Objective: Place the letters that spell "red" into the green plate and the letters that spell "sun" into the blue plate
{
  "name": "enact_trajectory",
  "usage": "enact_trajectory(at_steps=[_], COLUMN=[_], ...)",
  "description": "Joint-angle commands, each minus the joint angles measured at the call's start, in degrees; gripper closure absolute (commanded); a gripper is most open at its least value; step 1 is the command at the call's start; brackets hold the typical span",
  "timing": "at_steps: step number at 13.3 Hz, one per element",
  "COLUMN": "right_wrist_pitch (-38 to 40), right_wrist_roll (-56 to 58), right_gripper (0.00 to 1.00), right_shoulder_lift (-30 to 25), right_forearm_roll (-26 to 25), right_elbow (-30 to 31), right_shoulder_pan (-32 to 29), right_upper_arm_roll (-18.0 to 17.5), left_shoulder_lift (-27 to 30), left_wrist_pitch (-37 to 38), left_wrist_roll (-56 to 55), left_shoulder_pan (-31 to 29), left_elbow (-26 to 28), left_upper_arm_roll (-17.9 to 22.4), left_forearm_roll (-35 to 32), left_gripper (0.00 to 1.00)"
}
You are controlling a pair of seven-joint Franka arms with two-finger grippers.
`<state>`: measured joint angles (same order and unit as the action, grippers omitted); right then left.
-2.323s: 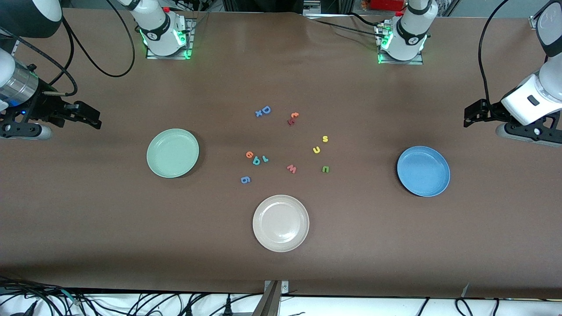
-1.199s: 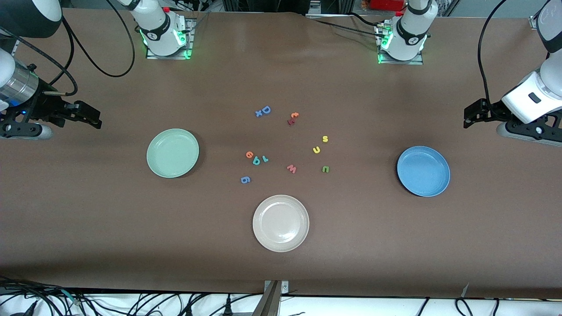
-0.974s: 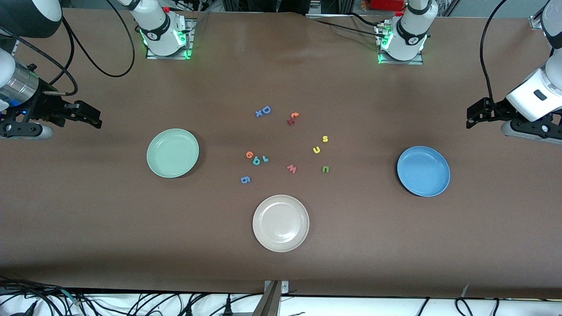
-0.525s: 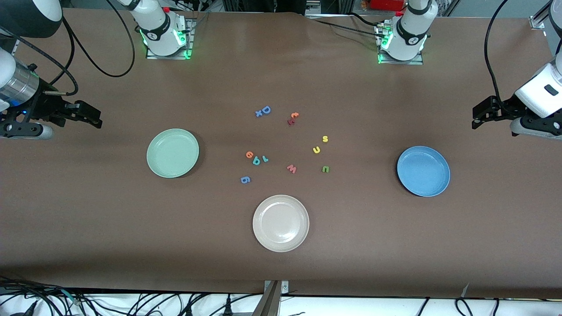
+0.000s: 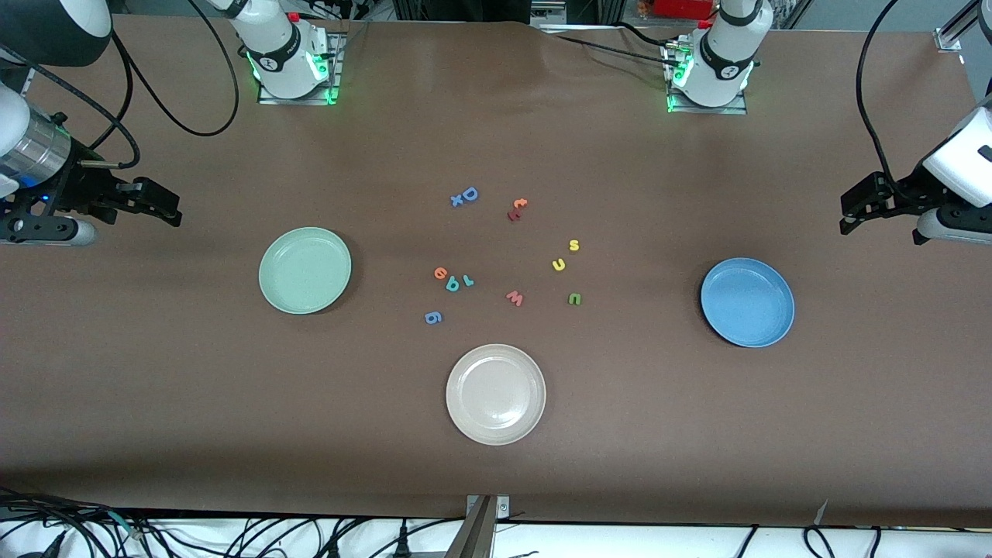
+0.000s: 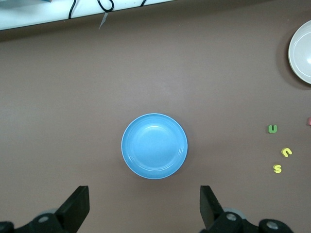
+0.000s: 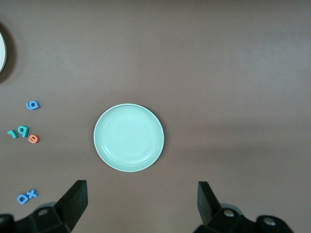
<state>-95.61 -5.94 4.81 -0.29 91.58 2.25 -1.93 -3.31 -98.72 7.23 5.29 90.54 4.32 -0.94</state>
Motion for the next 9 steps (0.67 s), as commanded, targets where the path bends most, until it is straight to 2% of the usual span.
enact_trajectory(at_steps=[1, 9], right_wrist_pitch=[0.86, 0.25], right_wrist_roll=[0.4, 0.22], right_gripper=[0.0, 0.0], right_shoulder_lift=[-0.42, -0.24], right_forearm_roll=[0.55, 0.55], right_elbow=[-0.53, -0.53], right_shoulder_pan=[-0.14, -0.14], right_upper_arm_roll=[-0.18, -0.27], left_shoulder_lift=[-1.08, -1.08], left_wrist_pitch=[0.63, 0.63], left_wrist_roll=[-0.37, -0.37], left_shoulder_pan=[0.16, 0.25], left_elbow=[-2.03, -2.12], left_upper_arm_roll=[0.17, 0.17], left_forearm_roll=[1.46, 1.46], left_gripper=[0.0, 0.0])
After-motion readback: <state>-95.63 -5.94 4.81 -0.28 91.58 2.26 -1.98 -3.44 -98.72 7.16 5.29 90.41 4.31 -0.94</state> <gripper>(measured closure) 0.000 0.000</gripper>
